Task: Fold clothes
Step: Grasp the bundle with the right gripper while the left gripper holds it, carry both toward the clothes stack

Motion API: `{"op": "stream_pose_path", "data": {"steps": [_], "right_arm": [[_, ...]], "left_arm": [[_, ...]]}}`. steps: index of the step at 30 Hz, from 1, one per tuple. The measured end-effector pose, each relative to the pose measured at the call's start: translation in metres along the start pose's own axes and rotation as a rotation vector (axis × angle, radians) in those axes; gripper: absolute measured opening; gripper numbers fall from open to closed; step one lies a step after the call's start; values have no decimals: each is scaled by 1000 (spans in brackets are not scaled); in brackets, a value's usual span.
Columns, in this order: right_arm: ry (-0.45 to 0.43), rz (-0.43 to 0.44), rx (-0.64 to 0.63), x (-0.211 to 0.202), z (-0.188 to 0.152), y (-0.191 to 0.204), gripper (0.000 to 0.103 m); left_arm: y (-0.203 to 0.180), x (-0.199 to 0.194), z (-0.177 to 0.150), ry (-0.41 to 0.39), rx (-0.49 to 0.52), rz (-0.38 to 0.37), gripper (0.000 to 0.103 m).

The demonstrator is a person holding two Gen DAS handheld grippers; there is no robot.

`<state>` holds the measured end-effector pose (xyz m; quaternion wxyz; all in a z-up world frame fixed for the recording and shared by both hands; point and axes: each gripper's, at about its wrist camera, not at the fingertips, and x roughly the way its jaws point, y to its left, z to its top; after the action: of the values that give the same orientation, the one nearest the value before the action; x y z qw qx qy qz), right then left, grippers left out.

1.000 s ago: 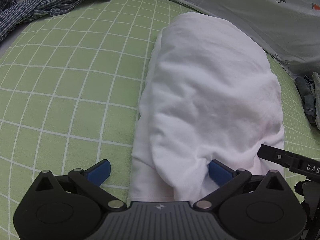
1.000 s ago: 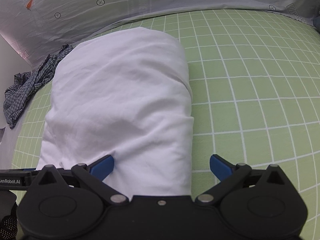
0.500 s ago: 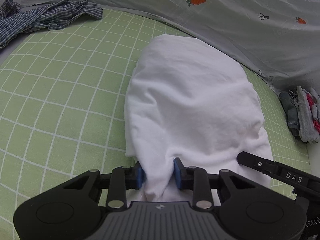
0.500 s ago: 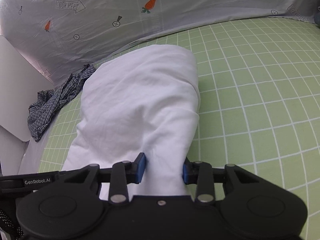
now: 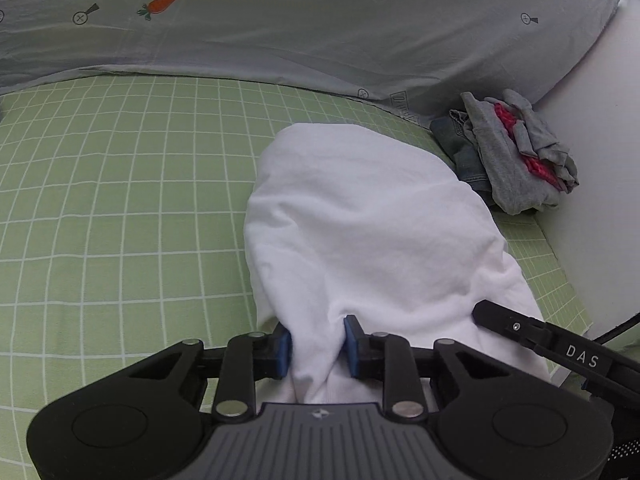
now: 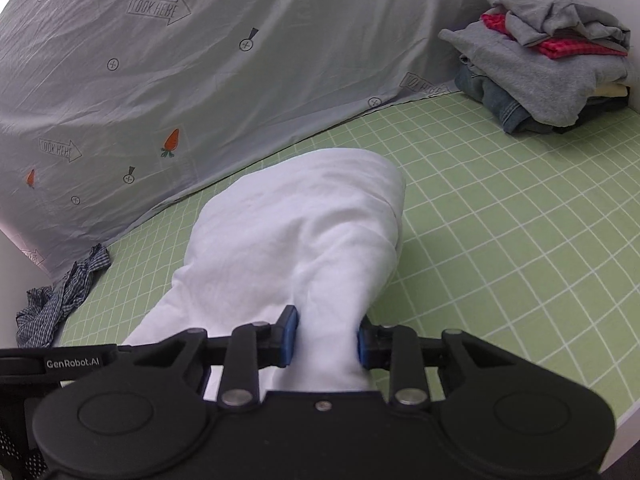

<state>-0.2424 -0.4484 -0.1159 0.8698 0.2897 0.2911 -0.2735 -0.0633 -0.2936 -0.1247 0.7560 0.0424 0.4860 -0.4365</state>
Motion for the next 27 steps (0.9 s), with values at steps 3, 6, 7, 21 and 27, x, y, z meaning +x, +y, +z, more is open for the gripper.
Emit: {"op": "stream_pose_path", "data": {"steps": [3,6,7,21,27], "right_arm": [[-10,-10,2,-9,23,-63,29],[-1,-23,-16,-22,46,-124,29],[-2,-26,-25,-26,52,-146,29],[2,15,-118,-74,121,-298,28],[-12,17,-87,-76,144,-327,28]], "left_arm": [[-57,31,-3,1,15,-4,28],[-120,62,-12,11,9,-7,28],[-138,71,-15,11,5,-14,28],[-298,115,-7,19,15,-26,27],[-329,130,8,8,50,-34,27]]}}
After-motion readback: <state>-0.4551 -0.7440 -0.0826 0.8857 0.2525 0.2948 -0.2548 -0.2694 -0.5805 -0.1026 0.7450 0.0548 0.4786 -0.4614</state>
